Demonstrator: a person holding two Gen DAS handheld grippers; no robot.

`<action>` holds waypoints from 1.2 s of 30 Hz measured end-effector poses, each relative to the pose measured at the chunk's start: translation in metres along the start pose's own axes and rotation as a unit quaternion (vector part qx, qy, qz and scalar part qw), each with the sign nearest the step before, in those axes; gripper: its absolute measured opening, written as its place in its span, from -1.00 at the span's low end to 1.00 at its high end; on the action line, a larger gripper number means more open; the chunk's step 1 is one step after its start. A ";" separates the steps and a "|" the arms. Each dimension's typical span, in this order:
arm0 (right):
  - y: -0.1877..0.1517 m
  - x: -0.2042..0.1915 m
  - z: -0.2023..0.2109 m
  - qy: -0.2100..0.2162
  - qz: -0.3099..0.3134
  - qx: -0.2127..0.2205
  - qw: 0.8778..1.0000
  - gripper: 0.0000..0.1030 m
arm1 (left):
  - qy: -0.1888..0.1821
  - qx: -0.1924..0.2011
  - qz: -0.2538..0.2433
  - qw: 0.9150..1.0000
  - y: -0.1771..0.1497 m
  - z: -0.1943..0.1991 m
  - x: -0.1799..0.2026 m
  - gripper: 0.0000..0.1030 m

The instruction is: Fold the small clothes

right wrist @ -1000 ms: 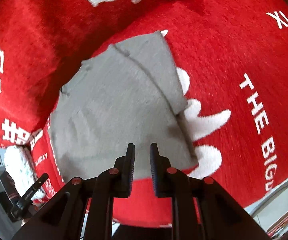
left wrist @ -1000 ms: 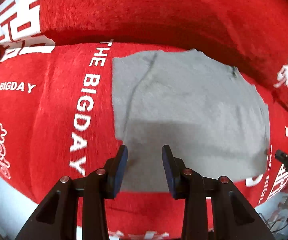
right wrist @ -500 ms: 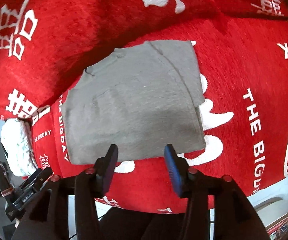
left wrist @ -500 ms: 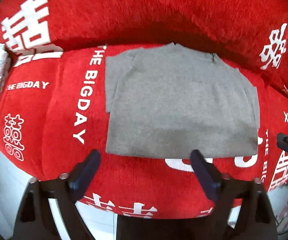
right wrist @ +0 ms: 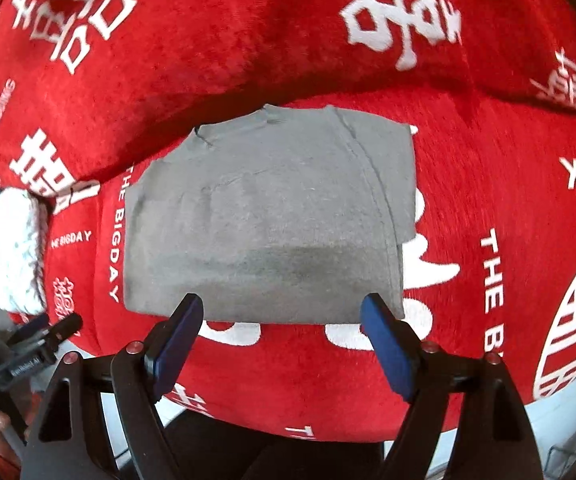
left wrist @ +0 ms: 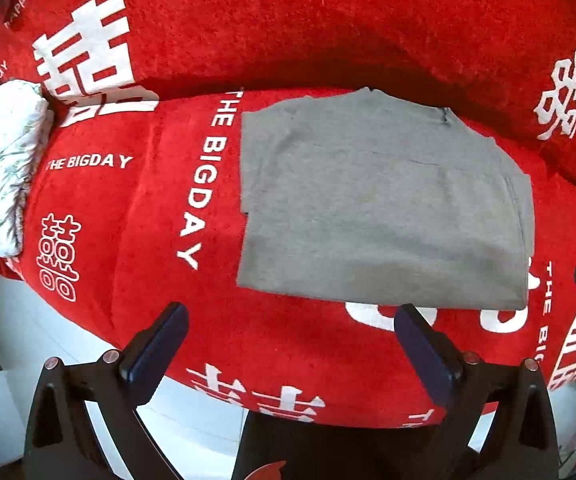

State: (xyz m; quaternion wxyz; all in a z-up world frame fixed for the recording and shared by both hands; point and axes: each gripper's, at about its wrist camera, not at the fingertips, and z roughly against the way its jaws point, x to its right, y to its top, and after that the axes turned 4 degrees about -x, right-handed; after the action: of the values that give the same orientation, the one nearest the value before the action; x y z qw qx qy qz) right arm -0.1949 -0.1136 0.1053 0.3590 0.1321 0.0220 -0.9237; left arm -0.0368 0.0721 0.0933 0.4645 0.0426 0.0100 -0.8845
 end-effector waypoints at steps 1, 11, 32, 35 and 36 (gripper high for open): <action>-0.001 -0.003 0.000 -0.001 0.002 0.002 1.000 0.64 | 0.000 0.002 -0.001 1.000 0.001 0.001 -0.001 1.00; -0.015 -0.072 -0.030 -0.002 -0.050 0.010 0.999 0.64 | -0.034 -0.005 -0.060 0.998 0.027 -0.022 -0.031 1.00; 0.093 -0.203 -0.206 0.107 -0.099 -0.037 0.989 -0.73 | -0.021 -0.001 -0.012 1.000 0.070 -0.129 -0.178 1.00; 0.102 -0.203 -0.222 0.115 -0.106 -0.026 0.987 -0.74 | -0.034 0.000 -0.012 0.999 0.073 -0.145 -0.173 1.00; 0.105 -0.203 -0.228 0.117 -0.106 -0.024 0.987 -0.74 | -0.037 0.000 -0.012 0.999 0.073 -0.150 -0.171 1.00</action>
State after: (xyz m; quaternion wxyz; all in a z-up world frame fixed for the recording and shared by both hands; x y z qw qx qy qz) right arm 0.0708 -0.0268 -0.0565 0.2572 0.2273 0.1000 -0.9339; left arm 0.1297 0.1793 -0.0401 0.4541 0.0098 -0.0068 -0.8909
